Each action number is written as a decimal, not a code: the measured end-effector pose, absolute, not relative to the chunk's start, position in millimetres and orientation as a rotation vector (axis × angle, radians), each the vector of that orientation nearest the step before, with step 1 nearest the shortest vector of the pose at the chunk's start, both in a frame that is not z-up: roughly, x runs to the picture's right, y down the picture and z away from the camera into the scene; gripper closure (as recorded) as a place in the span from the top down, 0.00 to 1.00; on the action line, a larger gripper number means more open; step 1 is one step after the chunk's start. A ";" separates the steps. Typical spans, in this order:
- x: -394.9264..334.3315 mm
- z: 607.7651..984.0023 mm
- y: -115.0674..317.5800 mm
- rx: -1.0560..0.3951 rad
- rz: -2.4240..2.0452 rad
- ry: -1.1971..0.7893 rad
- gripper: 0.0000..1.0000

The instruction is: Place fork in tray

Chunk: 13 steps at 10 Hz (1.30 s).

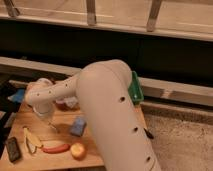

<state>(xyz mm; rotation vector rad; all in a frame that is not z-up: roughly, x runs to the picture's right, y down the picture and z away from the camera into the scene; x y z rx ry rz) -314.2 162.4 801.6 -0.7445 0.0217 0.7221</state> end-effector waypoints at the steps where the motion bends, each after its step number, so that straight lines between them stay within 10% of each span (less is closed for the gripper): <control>1: -312.7 795.3 153.4 -0.759 0.741 -0.019 0.00; 13: -165.2 782.3 -44.3 -0.648 1.158 -0.197 0.00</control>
